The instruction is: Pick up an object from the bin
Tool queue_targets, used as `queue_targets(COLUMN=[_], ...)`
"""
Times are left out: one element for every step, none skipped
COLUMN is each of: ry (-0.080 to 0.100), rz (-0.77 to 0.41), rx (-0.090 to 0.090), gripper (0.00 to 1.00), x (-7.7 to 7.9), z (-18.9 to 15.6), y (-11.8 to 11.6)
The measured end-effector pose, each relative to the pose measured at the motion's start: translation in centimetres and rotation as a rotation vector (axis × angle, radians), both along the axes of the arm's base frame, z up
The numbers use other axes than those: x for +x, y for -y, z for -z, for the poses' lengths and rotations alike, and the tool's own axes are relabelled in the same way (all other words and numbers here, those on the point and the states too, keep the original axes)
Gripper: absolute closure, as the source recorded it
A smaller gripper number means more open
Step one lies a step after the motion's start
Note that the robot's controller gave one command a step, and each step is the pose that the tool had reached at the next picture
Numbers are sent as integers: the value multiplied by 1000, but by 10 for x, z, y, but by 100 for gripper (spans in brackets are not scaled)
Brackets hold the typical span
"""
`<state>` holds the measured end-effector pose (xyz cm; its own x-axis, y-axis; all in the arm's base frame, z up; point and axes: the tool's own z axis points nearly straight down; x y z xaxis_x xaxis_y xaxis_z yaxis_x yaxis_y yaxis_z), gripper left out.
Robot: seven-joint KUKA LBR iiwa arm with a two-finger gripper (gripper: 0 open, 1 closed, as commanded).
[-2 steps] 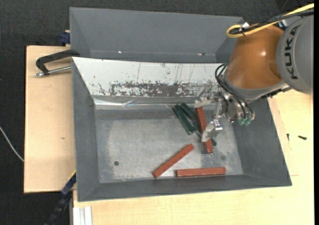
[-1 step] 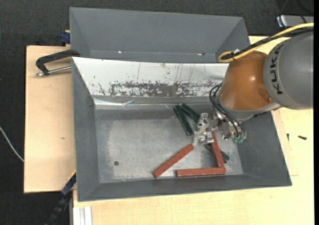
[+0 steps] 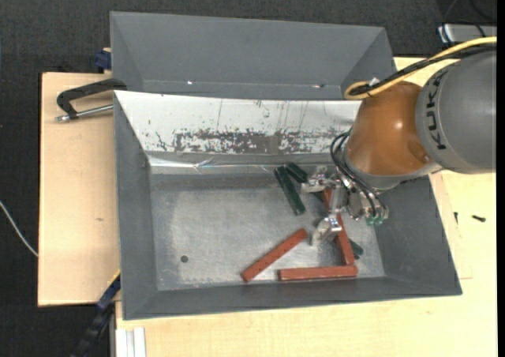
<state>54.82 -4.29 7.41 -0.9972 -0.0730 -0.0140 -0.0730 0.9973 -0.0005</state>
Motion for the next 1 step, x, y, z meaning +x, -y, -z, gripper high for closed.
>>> queue_targets(ry=[0], rz=[0], rx=[0], gripper=[0], x=[0], z=[0], y=[0])
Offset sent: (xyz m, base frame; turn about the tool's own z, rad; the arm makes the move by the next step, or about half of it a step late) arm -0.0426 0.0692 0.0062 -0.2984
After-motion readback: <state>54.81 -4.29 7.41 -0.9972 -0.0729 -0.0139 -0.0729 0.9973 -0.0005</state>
